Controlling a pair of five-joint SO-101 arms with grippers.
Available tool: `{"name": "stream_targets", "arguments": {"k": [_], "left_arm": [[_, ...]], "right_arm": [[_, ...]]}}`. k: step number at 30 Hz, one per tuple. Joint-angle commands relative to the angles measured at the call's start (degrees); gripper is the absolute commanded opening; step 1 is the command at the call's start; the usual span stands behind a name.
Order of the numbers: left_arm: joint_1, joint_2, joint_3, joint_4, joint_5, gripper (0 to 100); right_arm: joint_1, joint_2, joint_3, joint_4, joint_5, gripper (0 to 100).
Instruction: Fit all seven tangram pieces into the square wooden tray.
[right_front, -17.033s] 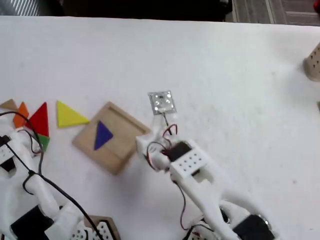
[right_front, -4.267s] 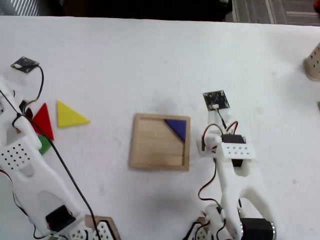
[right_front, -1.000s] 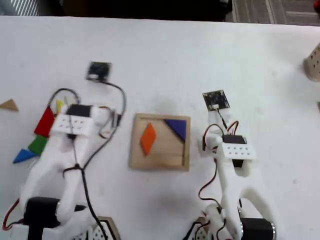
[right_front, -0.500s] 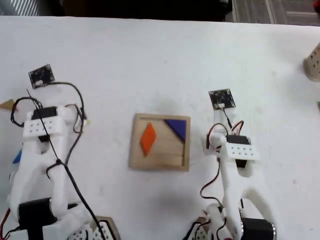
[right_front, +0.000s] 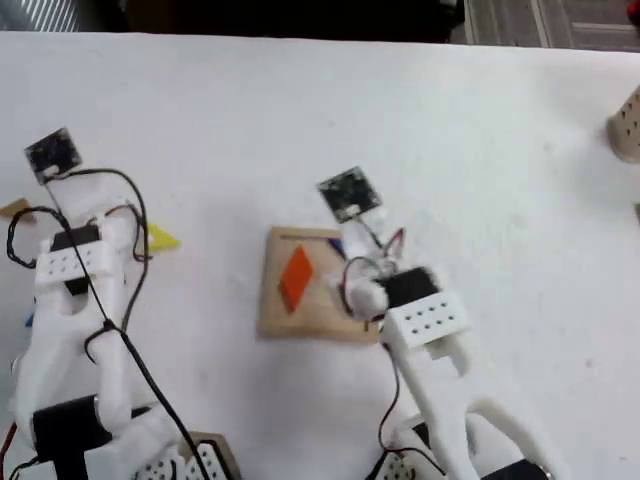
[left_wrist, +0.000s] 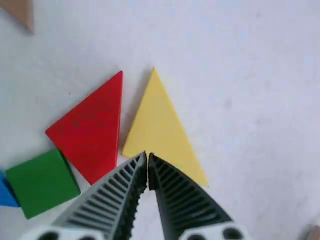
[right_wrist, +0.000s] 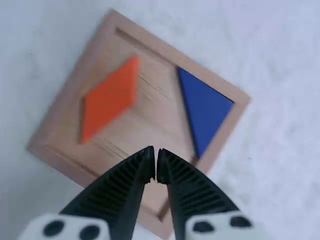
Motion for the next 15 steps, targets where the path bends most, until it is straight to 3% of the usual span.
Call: {"name": "stream_targets", "arguments": {"k": [1,9,15], "left_arm": [[-1.01,1.98,-1.93,-1.76,4.13,2],[-1.27,10.77,-8.62,-0.26,4.13,2],[-1.1,10.95,-8.97,0.18,4.04,2]], "right_arm": [[-5.41,3.38,-2.73,-7.16,-6.42,2.5],[-9.98,17.27,-2.99,-22.2,-7.65,2.5],[-8.13,22.37,-2.9,-23.6,-7.65,2.3]]}}
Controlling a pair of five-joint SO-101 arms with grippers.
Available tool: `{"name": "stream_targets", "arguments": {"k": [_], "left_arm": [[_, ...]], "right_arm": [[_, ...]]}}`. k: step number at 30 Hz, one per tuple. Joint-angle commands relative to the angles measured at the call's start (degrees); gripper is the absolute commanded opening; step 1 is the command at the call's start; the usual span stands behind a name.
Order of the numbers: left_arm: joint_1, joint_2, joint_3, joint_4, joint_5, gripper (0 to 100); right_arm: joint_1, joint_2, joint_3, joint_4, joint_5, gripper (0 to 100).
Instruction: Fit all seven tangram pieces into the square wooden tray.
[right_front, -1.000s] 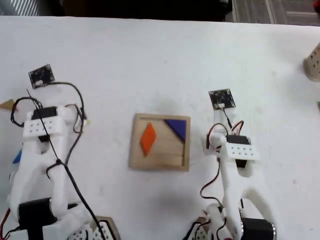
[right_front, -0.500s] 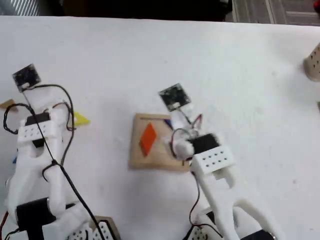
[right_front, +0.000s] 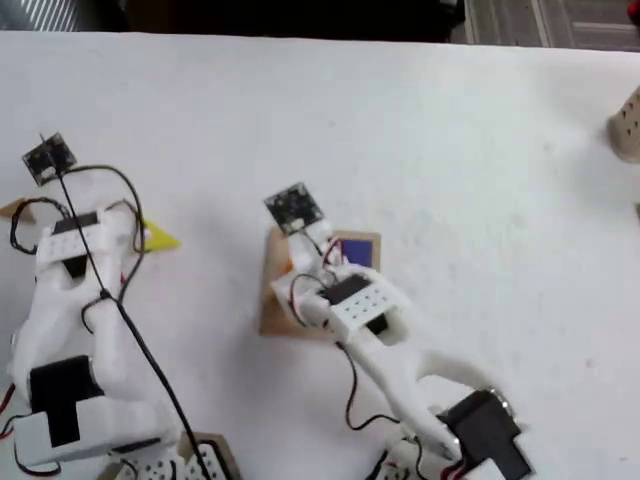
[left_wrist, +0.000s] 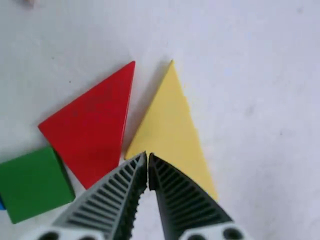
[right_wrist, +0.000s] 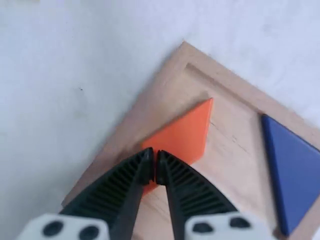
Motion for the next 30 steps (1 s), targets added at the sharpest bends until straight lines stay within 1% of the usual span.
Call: {"name": "stream_targets", "arguments": {"k": [1,3,8,13,17,21,24,27,30], "left_arm": [[-0.22,-0.13,-3.16,0.26,0.44,2],[-0.13,-0.04,-3.16,0.26,0.44,2],[-0.13,0.04,-2.99,0.26,0.44,2],[-0.04,0.04,-2.9,0.26,0.44,2],[-0.04,0.04,-2.9,0.26,0.44,2],[-0.04,0.04,-2.9,0.26,0.44,2],[-0.04,0.04,-2.9,0.26,0.44,2],[-0.04,0.04,-2.9,0.26,0.44,2],[-0.04,0.04,-2.9,0.26,0.44,2]], "right_arm": [[1.54,0.75,-2.81,-1.27,-0.62,2.2],[2.86,0.57,-2.64,-0.66,-0.62,2.1],[5.58,-0.84,-2.64,5.32,-0.53,2.0],[5.76,-2.68,-2.64,8.75,-0.53,2.0],[5.76,-7.08,-2.64,10.59,-0.53,2.0],[5.85,-13.14,-2.64,8.57,-0.62,2.0],[5.49,-14.55,-2.55,6.73,-0.62,2.0],[5.41,-11.65,-2.55,3.03,-0.62,2.2],[5.41,-4.88,-2.64,-1.45,-0.62,2.2]]}}
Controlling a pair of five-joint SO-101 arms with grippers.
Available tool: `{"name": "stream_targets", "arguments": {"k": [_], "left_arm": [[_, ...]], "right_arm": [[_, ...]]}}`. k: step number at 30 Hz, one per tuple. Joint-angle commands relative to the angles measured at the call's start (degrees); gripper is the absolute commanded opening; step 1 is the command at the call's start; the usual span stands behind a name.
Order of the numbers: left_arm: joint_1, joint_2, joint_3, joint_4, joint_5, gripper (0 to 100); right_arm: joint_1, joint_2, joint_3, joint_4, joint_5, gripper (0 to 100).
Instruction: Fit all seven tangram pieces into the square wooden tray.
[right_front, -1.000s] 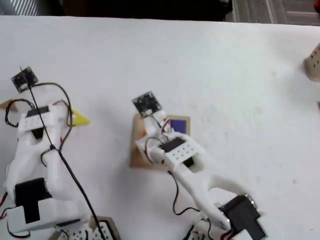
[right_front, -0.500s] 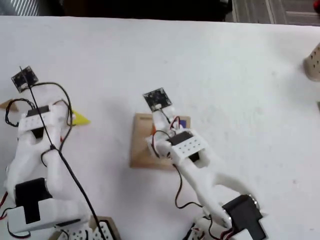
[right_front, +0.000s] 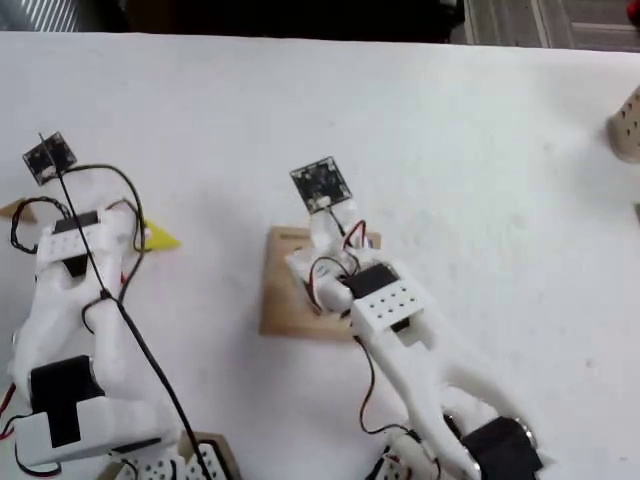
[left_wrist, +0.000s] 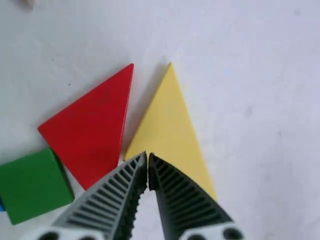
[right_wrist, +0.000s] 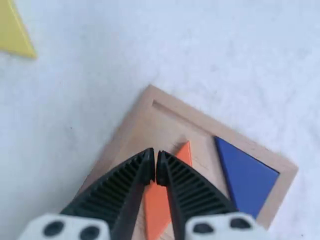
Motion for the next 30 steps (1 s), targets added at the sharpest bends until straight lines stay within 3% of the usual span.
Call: {"name": "stream_targets", "arguments": {"k": [1,8,19,25,30], "left_arm": [[-0.13,0.04,-2.73,0.26,0.44,2],[-0.13,0.04,-2.64,0.26,0.44,2],[-0.13,0.04,-2.55,0.26,0.44,2],[-0.13,-0.13,-2.02,0.35,0.44,2],[-0.13,-0.13,-2.02,0.35,0.44,2]], "right_arm": [[0.31,6.55,-1.32,-5.58,-0.53,2.2],[0.66,13.32,-3.16,-7.34,-0.53,2.0],[4.09,7.96,-2.99,7.6,-0.44,2.0],[6.64,5.85,-2.99,13.41,7.3,2.0],[7.6,0.75,-2.73,17.63,8.44,2.0]]}}
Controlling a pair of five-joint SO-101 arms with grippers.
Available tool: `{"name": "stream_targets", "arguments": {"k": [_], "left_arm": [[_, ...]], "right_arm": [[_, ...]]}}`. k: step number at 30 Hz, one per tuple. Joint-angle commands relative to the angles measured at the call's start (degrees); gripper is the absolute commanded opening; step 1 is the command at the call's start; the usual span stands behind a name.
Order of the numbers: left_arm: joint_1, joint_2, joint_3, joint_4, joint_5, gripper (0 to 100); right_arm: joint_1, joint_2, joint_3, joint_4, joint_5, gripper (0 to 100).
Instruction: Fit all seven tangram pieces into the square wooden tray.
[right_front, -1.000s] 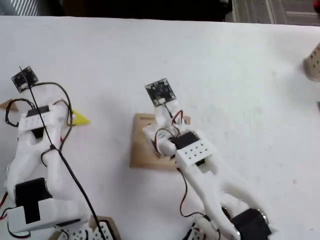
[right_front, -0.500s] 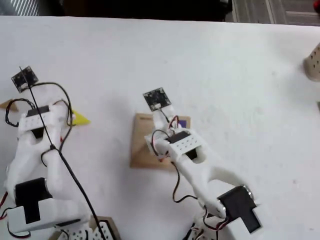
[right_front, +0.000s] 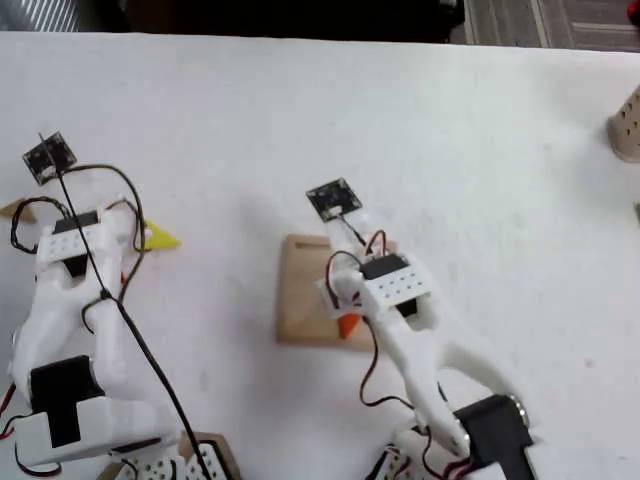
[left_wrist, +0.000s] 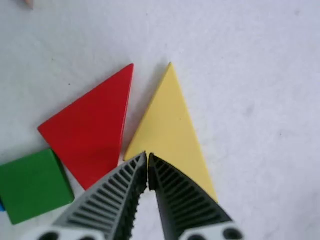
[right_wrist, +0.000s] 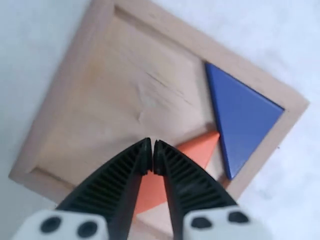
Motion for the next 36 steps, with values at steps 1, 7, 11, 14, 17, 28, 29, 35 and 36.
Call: {"name": "stream_targets", "arguments": {"k": [1,7,11,14,17,28,29,35,36], "left_arm": [[-0.13,-0.13,-2.02,0.35,0.44,2],[-0.13,-0.13,-2.02,0.35,0.44,2],[-0.13,-0.04,-2.02,0.35,0.44,2],[-0.13,-0.04,-2.02,0.35,0.44,2],[0.57,0.04,-2.02,0.35,0.44,2],[1.36,0.04,-2.02,1.14,-1.85,2],[1.36,0.04,-2.02,1.23,-1.85,2],[1.36,0.04,-2.02,1.23,-1.85,2],[1.36,0.04,-2.02,1.23,-1.85,2]], "right_arm": [[1.01,-5.93,-1.32,2.95,1.32,2.0],[-2.15,-17.8,7.47,3.03,2.55,2.0],[-8.92,-25.71,15.12,3.03,8.53,2.0],[-11.56,-30.99,19.6,3.03,9.05,2.0],[-11.65,-34.24,21.8,2.86,9.05,2.0],[-11.38,-34.59,25.23,-3.12,9.32,2.0],[-11.38,-34.59,25.23,-3.21,9.32,2.0],[-9.19,-29.67,25.58,-9.19,9.49,2.0],[-8.84,-28.0,24.88,-9.36,9.49,2.0]]}}
